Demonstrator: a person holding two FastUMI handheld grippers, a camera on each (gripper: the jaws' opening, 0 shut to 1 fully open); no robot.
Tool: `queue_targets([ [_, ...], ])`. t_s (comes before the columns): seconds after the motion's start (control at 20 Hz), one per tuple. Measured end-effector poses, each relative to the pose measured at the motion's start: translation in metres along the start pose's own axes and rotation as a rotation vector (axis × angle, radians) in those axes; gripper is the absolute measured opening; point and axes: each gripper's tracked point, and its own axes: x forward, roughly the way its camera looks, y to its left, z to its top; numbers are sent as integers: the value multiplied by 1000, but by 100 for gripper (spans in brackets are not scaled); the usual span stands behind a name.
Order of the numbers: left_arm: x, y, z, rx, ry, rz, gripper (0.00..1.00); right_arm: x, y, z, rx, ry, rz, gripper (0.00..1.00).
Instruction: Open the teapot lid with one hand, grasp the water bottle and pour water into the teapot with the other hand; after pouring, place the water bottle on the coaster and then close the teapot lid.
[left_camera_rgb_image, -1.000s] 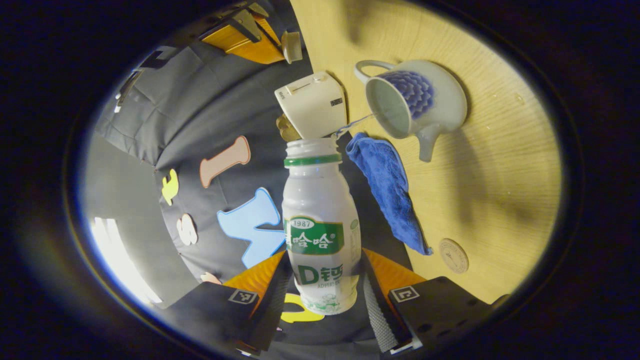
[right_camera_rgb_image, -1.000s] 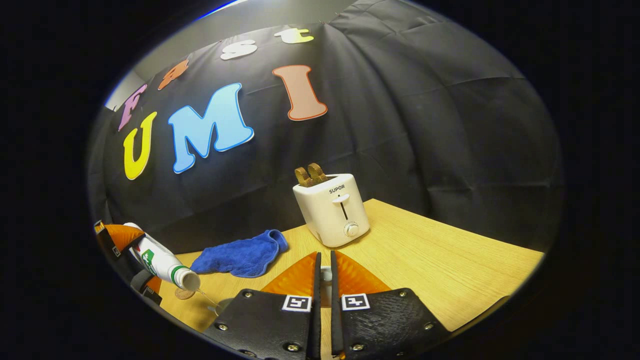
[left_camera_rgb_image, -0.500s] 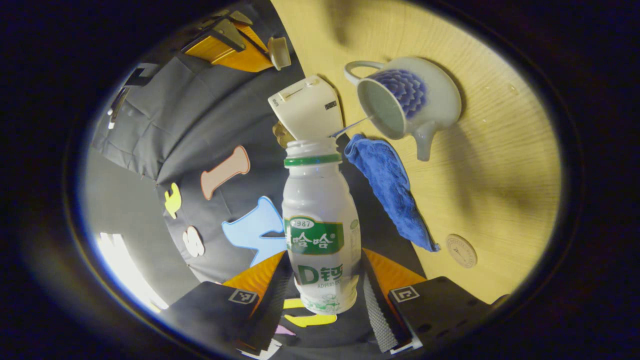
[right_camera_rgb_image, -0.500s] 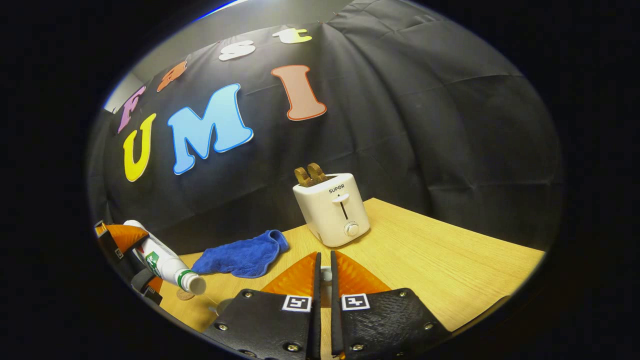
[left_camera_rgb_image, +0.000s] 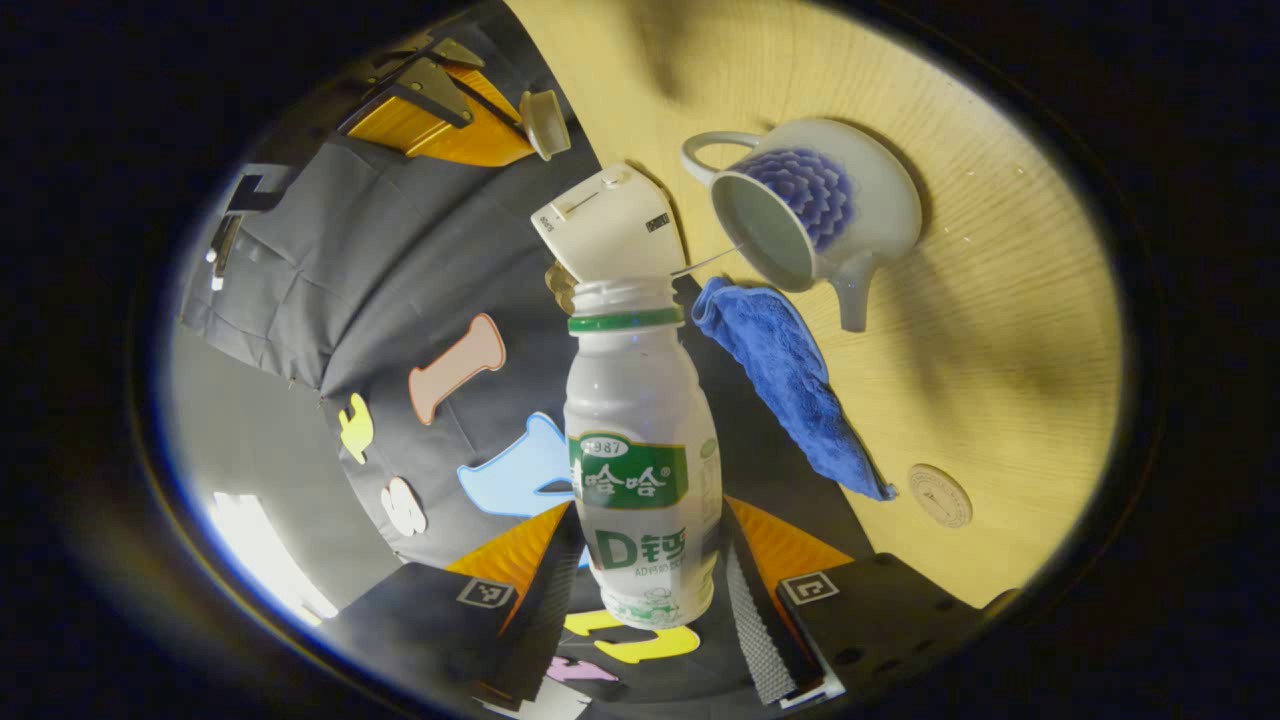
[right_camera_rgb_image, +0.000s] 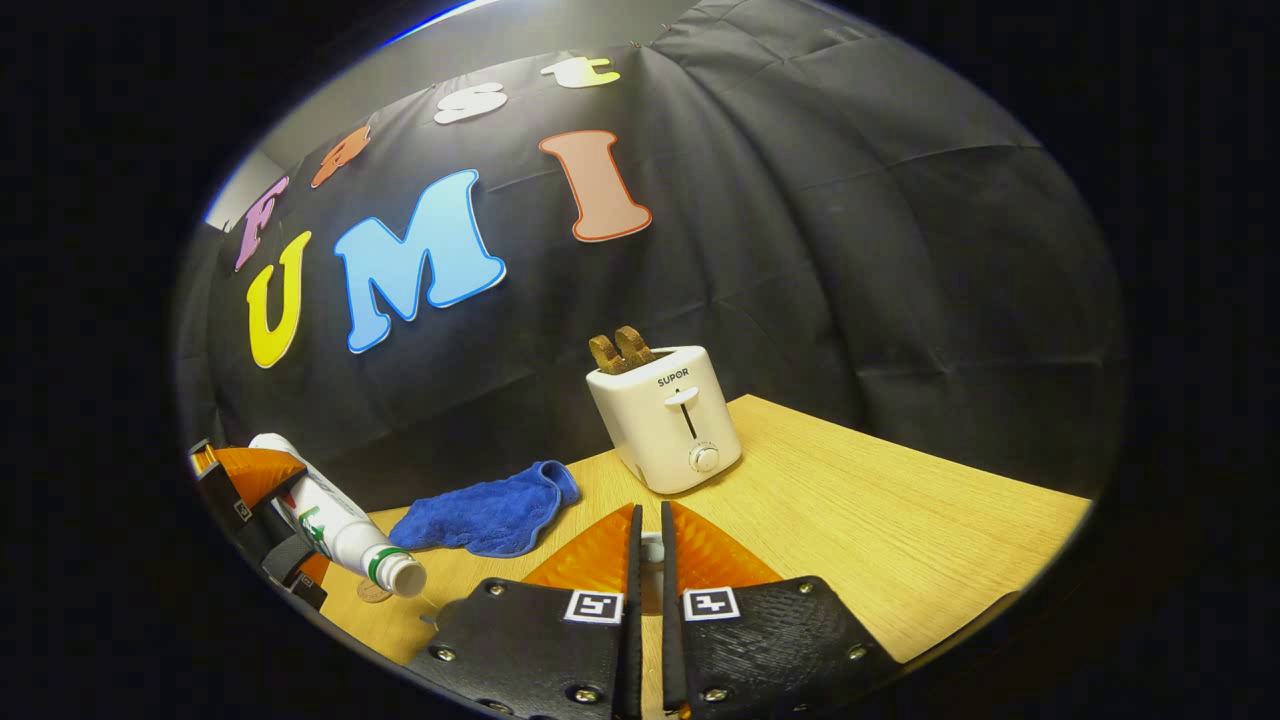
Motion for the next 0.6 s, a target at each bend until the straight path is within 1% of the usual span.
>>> queue_targets([
  [0.1,-1,2,0,5,1,2,81,0,2,0,-4,2,3,8],
  [0.15,-2,2,-1,2,1,2,84,0,2,-1,-7,2,5,8],
  [0.2,-2,3,-1,0,1,2,81,0,2,-1,-10,1,6,8],
  [0.35,-3,3,-2,-21,1,2,81,1,3,-1,-15,0,8,8],
  [0.55,-6,-6,-5,-174,-9,-44,81,1,2,-3,-21,3,6,8],
  [0.6,-7,-10,-7,-211,-5,-57,84,1,3,-2,-24,2,7,8],
])
